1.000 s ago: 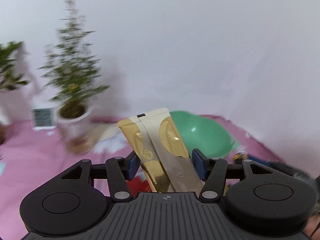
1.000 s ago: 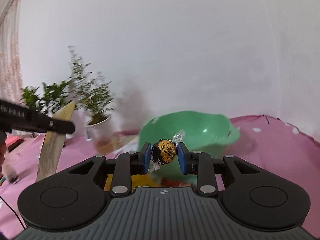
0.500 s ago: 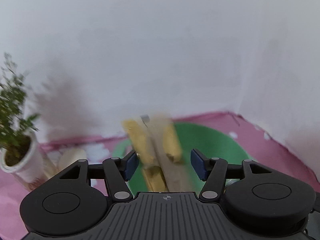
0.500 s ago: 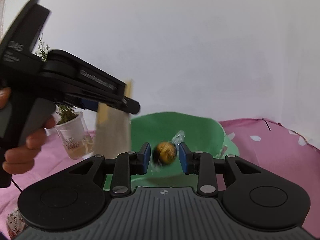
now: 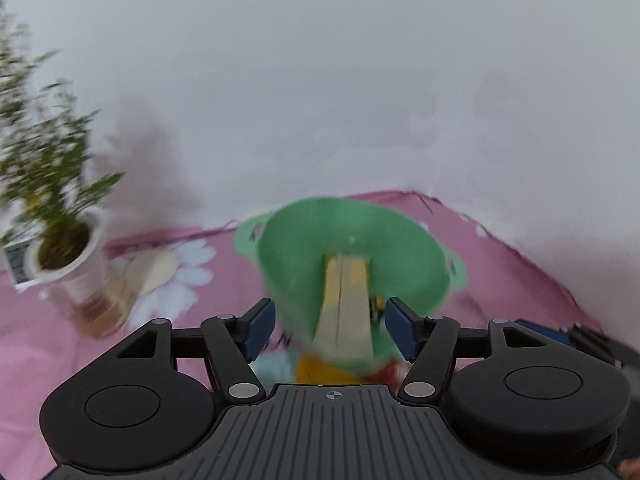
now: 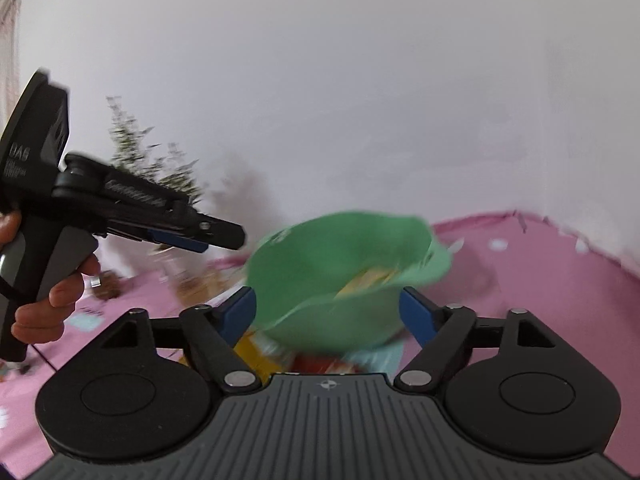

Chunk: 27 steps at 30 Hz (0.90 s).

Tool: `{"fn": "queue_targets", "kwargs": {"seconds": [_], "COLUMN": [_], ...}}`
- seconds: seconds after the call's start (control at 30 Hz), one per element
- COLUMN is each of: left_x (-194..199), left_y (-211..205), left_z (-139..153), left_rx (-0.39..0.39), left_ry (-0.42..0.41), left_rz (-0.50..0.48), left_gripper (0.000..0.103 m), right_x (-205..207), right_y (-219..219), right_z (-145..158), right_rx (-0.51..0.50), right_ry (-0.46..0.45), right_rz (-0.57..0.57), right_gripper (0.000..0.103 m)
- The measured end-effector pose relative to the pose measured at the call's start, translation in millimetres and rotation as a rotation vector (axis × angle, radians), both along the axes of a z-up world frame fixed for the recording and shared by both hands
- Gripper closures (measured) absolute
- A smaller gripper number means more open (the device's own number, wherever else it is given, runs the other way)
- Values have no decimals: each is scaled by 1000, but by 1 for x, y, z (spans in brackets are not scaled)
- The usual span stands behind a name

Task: Organize snacks
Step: 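Carry the wafer bar with the left tool while the right tool carries the chocolate into the green bowl, then grasp the red-white packet with the left tool while the right tool grasps the long red packet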

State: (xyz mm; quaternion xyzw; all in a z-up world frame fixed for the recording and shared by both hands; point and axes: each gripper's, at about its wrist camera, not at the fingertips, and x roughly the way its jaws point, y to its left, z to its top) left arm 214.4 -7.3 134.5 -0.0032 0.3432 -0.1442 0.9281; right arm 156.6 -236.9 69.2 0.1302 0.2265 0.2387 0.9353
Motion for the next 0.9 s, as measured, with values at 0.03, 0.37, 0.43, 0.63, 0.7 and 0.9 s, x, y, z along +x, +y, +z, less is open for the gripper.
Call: {"fn": "queue_targets", "kwargs": {"seconds": [0.03, 0.37, 0.43, 0.63, 0.7, 0.9], "left_x": [-15, -142, -152, -171, -180, -203], "left_y": [6, 86, 101, 131, 139, 140], "left_z": [1, -42, -58, -99, -104, -96], "left_rx": [4, 46, 31, -60, -104, -196], "left_ry": [-7, 27, 65, 161, 174, 139], "left_rz": [-2, 142, 207, 314, 324, 252], "left_gripper": [0, 0, 0, 0, 0, 0], "right_x": [-10, -105, -120, -155, -160, -147], "right_y": [-1, 25, 33, 51, 55, 67], "right_z": [-2, -52, -58, -60, -54, -49], "right_rx": [6, -134, -146, -178, -174, -265], "right_ry": [19, 148, 166, 140, 120, 73], "right_rz": [20, 204, 214, 292, 353, 309], "right_gripper": [19, 18, 18, 16, 18, 17]}}
